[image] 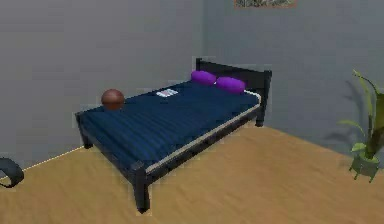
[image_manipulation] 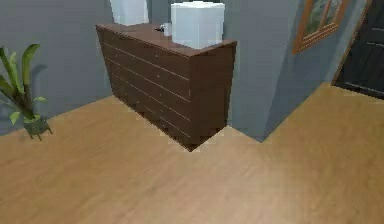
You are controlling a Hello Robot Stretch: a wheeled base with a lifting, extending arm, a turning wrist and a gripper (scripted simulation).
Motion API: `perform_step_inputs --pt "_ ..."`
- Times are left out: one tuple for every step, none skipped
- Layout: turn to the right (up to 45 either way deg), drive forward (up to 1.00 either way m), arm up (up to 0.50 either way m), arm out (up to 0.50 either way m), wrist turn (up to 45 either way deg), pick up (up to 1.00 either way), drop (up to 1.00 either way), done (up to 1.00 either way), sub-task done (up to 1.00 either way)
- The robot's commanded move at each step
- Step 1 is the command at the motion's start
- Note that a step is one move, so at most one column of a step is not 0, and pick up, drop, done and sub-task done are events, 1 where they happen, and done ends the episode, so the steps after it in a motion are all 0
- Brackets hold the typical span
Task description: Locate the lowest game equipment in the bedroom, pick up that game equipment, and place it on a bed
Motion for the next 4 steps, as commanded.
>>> perform_step_inputs --pt "-45.0 0.00 0.00 0.00 0.0 0.00 0.00 0.00 0.00" --pt "0.0 1.00 0.00 0.00 0.0 0.00 0.00 0.00 0.00" --pt "0.0 0.20 0.00 0.00 0.0 0.00 0.00 0.00 0.00" --pt "-45.0 0.00 0.00 0.00 0.0 0.00 0.00 0.00 0.00"
